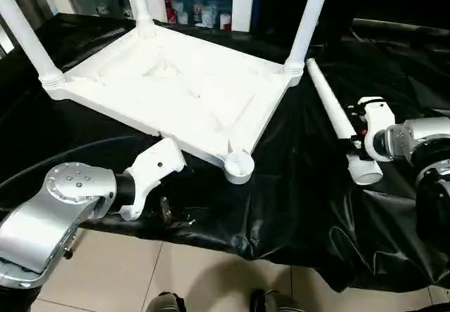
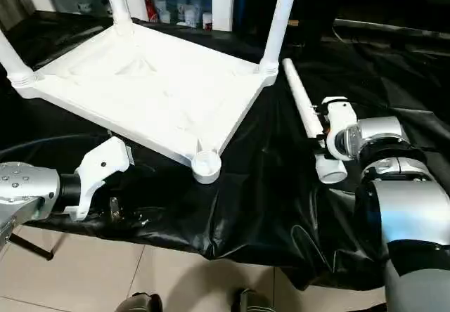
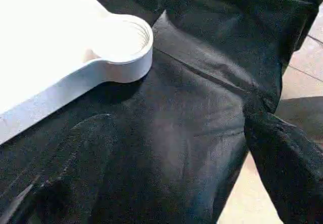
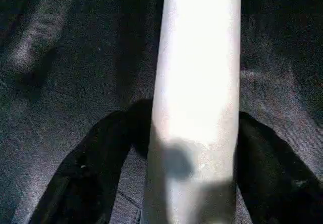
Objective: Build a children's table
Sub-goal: Pick table leg
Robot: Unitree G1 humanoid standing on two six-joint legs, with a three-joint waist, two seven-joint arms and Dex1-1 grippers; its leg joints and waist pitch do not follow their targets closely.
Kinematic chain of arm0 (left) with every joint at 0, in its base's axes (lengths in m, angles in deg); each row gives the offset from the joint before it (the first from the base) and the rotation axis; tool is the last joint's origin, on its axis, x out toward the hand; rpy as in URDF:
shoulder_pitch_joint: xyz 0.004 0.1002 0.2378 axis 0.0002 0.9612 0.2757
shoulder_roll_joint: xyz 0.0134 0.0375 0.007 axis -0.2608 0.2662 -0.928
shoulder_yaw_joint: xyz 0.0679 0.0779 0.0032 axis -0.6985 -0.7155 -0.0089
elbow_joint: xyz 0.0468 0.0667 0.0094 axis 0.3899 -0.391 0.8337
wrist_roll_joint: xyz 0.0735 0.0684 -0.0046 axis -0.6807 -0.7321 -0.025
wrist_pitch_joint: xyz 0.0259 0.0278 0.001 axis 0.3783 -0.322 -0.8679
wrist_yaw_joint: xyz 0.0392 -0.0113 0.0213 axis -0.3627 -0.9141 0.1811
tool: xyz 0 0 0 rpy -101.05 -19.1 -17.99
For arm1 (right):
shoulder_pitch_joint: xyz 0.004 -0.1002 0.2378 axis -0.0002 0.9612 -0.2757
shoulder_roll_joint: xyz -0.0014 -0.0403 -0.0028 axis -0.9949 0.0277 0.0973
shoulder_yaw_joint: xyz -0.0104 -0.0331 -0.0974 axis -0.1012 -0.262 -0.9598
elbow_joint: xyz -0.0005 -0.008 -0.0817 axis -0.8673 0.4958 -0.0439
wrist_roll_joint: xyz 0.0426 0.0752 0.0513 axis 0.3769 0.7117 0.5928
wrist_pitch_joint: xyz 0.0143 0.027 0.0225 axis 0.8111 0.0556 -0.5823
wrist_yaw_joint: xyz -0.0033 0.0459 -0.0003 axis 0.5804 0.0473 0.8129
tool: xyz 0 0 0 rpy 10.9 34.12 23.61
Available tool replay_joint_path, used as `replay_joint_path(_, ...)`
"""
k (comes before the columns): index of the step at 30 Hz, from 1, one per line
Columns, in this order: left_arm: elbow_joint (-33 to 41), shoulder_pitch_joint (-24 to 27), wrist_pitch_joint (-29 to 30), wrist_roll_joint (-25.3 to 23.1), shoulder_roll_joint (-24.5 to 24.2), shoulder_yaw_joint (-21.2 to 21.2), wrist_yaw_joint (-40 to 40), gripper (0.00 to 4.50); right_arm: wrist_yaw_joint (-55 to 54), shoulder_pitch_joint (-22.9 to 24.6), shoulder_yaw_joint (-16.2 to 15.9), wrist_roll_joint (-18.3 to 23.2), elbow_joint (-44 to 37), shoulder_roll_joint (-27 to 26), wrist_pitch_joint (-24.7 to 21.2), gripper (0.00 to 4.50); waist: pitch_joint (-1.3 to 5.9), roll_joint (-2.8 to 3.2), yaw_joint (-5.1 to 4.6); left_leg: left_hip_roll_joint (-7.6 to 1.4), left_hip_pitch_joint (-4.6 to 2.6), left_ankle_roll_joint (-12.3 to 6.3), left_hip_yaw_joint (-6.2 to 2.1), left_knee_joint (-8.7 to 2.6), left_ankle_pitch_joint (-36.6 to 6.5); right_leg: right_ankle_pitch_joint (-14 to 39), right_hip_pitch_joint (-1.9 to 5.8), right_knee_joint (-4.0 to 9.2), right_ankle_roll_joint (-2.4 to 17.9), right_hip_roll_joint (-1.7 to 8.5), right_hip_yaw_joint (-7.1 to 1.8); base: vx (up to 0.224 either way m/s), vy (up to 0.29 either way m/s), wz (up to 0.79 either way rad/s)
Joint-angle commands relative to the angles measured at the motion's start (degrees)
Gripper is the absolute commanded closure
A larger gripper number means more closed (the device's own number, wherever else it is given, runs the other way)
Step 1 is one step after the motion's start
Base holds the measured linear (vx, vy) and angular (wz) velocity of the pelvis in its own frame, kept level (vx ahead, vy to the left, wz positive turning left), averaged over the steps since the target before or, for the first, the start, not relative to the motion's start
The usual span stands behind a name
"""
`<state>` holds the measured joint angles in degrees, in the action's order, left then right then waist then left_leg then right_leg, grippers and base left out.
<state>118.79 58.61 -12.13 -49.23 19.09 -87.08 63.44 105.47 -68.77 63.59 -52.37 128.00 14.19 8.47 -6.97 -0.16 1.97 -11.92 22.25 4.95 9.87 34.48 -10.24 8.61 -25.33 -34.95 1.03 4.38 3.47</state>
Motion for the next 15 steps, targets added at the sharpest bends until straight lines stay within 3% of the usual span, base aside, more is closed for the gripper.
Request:
replay_joint_path(1,0.87,-0.32,0.36,0.45,-0.85,0.55,-0.25,0.0,-0.03,0.89,0.02,-0.52,1.96,0.26,-1.33,1.71,3.75,-0.34,0.13,-0.35,-0.52,-1.44,0.53,-3.74,-11.79,17.6,3.46,3.73,14.17,2.31,-1.94,0.0,0.0,0.0)
replay_joint_path(5,-0.45,-1.35,-0.85,-0.18,0.04,0.27,-1.88,0.0,-1.66,1.33,1.28,0.21,2.06,0.54,-1.28,2.07,3.85,-0.32,0.09,-0.37,-0.6,-1.13,0.51,-3.73,-12.16,18.32,3.46,3.77,13.92,2.31,-1.92,0.0,0.0,0.0)
replay_joint_path(7,-2.17,-2.25,-2.47,-1.22,3.21,0.9,-5.74,0.0,-3.61,1.85,3.22,1.66,2.13,0.69,-1.2,2.35,4.38,-0.62,0.02,-0.34,-0.86,-0.88,0.63,-3.54,-12.31,18.44,3.54,3.8,13.63,2.25,-1.94,0.0,0.0,0.0)
replay_joint_path(8,-2.49,-2.36,-2.87,-1.42,3.91,1.04,-6.54,0.0,-3.99,1.95,3.64,1.96,2.13,0.7,-1.19,2.35,4.26,-0.61,0.03,-0.32,-0.85,-0.88,0.64,-3.56,-12.25,18.37,3.47,3.91,13.56,2.23,-1.98,0.0,0.0,0.0)
replay_joint_path(12,-6.7,-3.4,-8.97,-4.84,8.36,0.26,-12.62,0.0,-6.78,3.0,6.92,4.51,1.92,0.58,0.23,2.59,5.29,-0.83,0.12,-0.32,-0.68,-0.85,0.57,-3.33,-10.86,16.01,3.95,3.64,13.21,2.26,-1.76,0.0,0.0,0.0)
replay_joint_path(15,-9.52,-5.16,-8.78,-4.09,10.8,0.36,-14.11,0.0,-8.65,3.75,9.29,6.2,1.64,0.4,1.52,2.61,6.2,-0.58,0.25,-0.31,-0.75,-0.6,0.52,-3.08,-9.86,13.22,4.25,3.11,14.03,2.27,-1.66,0.0,0.0,0.0)
